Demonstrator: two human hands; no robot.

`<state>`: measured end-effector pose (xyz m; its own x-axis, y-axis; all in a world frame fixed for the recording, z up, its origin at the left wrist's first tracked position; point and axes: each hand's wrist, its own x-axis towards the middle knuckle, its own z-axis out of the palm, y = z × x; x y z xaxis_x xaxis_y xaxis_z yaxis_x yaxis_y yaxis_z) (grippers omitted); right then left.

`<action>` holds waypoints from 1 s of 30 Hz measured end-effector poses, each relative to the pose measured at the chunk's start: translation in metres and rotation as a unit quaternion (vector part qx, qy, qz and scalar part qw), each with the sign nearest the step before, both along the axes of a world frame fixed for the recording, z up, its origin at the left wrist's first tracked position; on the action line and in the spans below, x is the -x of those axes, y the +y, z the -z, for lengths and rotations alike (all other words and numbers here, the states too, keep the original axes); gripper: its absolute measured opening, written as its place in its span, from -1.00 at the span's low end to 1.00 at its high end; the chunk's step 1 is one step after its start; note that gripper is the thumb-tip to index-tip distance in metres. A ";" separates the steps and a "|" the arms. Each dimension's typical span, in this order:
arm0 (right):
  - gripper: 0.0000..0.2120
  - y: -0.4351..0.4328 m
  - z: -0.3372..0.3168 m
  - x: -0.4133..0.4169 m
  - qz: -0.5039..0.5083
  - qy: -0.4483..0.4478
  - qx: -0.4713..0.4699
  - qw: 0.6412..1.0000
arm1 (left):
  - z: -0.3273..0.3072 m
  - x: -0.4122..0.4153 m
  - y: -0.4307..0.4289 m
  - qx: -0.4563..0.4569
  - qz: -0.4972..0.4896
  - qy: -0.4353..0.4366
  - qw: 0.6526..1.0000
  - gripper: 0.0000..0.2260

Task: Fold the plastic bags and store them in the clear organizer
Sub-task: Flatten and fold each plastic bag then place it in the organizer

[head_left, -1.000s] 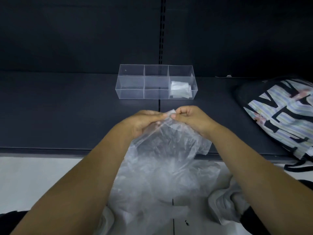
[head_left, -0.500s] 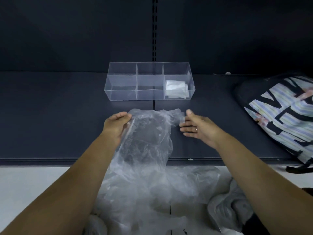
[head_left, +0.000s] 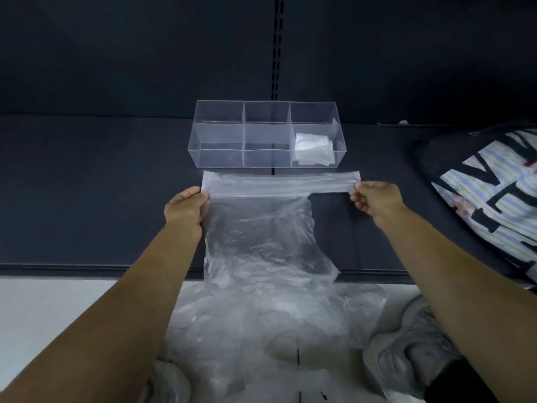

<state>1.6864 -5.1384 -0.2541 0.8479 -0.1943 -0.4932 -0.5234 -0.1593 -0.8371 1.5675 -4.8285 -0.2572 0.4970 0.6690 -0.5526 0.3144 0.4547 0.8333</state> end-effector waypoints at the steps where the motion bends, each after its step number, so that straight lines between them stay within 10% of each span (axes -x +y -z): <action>1: -0.82 -0.002 -0.001 -0.001 0.006 -0.014 0.010 1.000 | -0.001 0.000 -0.001 0.001 0.007 0.000 1.000 -0.73; 13: -0.60 -0.027 -0.012 0.147 -0.241 0.019 -0.070 0.968 | 0.008 0.092 -0.011 0.063 0.242 0.121 0.961 -0.65; 20: -0.83 -0.020 -0.016 0.157 -0.384 0.036 0.018 0.922 | 0.006 0.111 -0.032 0.070 0.163 0.126 0.976 -0.88; 25: -0.28 -0.056 -0.036 0.128 -0.395 0.078 0.019 0.915 | 0.004 0.105 -0.011 0.061 0.112 0.106 0.986 -0.94; 30: -0.54 -0.073 -0.037 0.107 -0.372 0.104 -0.005 0.922 | 0.004 0.097 -0.010 -0.001 0.148 0.135 0.980 -0.86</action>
